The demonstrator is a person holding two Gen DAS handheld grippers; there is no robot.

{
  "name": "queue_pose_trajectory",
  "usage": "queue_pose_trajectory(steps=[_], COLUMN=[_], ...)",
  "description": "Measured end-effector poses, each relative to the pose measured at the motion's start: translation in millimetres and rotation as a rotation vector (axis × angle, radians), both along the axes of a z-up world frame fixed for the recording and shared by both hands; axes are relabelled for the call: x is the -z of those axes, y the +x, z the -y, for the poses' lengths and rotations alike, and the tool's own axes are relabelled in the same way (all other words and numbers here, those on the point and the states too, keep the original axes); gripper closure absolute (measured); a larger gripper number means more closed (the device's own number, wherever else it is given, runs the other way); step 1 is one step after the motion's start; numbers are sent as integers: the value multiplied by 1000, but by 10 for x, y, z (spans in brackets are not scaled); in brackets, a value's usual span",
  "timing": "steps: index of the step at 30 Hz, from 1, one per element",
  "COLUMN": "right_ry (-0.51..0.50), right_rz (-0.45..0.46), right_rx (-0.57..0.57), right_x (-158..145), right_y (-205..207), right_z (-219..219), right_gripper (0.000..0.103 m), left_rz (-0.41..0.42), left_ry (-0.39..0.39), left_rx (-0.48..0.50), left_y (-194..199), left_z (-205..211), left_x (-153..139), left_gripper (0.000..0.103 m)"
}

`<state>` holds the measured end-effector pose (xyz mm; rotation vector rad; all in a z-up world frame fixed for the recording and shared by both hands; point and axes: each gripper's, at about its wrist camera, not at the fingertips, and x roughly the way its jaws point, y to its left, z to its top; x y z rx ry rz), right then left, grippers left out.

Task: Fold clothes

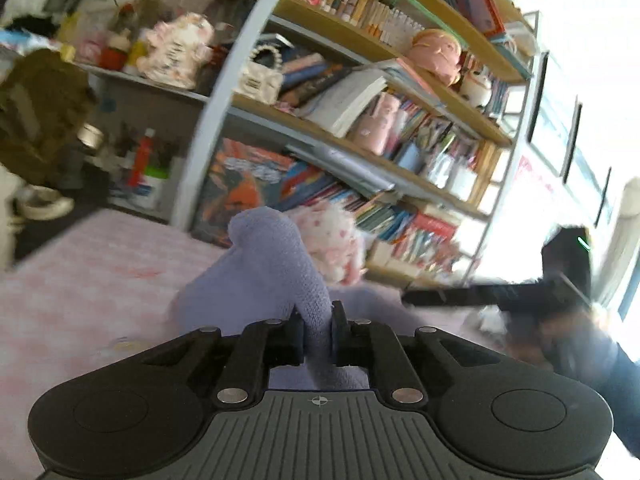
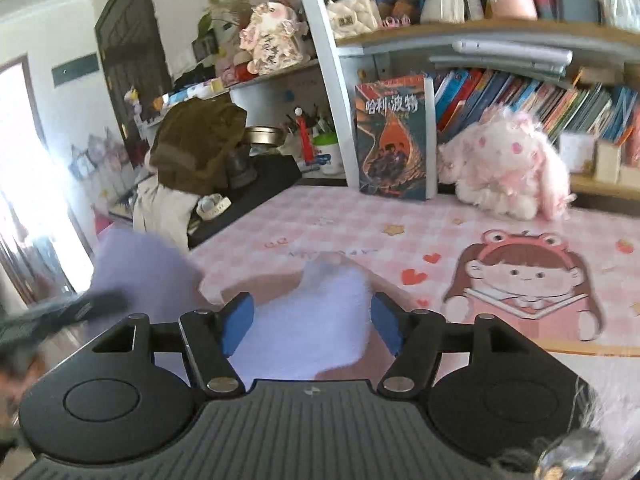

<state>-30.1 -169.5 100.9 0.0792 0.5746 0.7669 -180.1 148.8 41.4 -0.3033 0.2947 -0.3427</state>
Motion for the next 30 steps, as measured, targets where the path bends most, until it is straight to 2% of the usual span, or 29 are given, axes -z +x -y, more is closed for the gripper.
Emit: queue_pose_trajectory(steps=[4, 9, 10, 13, 14, 15, 17, 18, 22, 25, 27, 29, 30], right_ry=[-15, -85, -114, -234, -280, -330, -367, -342, -185, -46, 93, 218, 254], right_rz=[-104, -211, -211, -132, -93, -36, 27, 26, 64, 182, 264, 338, 356], right_rx=[-35, -62, -69, -100, -108, -110, -110, -100, 63, 257, 351, 383, 379], right_x=[173, 506, 571, 743, 789, 802, 796, 769, 506, 104, -235, -470, -521], right_y=[256, 456, 452, 335, 287, 226, 157, 183, 398, 547, 536, 347, 209], right_z=[-369, -876, -972, -1214, -1289, -1335, -1340, -1282, -885, -434, 39, 498, 698], right_gripper=[38, 38, 39, 39, 51, 71, 92, 94, 95, 95, 95, 95, 95], left_rz=[-81, -137, -137, -135, -133, -133, -133, -132, -109, 0, 94, 160, 150], left_ry=[7, -88, -98, -113, -116, -124, -138, -138, -119, -170, -213, -228, -212], left_rx=[-63, -95, -93, -85, -81, -77, -70, -69, -84, -126, -132, -101, -82], left_y=[-171, -89, -60, 33, 53, 87, 167, 228, 644, 977, 1106, 1246, 1346], left_z=[-200, -367, -370, -364, -369, -372, -369, -361, -279, -252, -247, -240, -240], left_x=[167, 399, 421, 434, 438, 437, 434, 429, 323, 109, -52, -180, -192], left_gripper=[93, 93, 93, 93, 93, 93, 93, 93, 93, 94, 94, 93, 93])
